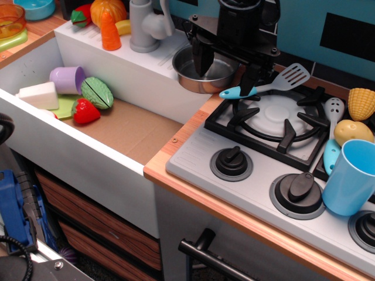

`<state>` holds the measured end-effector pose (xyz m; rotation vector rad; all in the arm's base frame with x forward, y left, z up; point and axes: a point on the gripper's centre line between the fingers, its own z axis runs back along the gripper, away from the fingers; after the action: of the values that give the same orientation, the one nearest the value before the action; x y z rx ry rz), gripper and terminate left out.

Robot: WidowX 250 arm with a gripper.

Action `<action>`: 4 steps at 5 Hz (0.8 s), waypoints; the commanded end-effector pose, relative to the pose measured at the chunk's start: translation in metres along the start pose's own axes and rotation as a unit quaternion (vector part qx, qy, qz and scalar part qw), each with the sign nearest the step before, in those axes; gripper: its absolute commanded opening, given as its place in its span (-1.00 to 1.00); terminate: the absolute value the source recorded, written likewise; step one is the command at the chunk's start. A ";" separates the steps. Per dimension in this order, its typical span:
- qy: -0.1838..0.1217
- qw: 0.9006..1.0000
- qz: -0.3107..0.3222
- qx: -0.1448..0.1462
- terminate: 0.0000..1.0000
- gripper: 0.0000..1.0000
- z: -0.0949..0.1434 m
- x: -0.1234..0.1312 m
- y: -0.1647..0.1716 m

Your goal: Put spatula in pan

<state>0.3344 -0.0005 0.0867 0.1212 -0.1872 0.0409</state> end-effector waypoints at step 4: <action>-0.040 0.987 -0.152 -0.026 -1.00 1.00 -0.001 0.019 -0.007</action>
<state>0.3508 -0.0077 0.0714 0.0687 -0.2041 -0.2931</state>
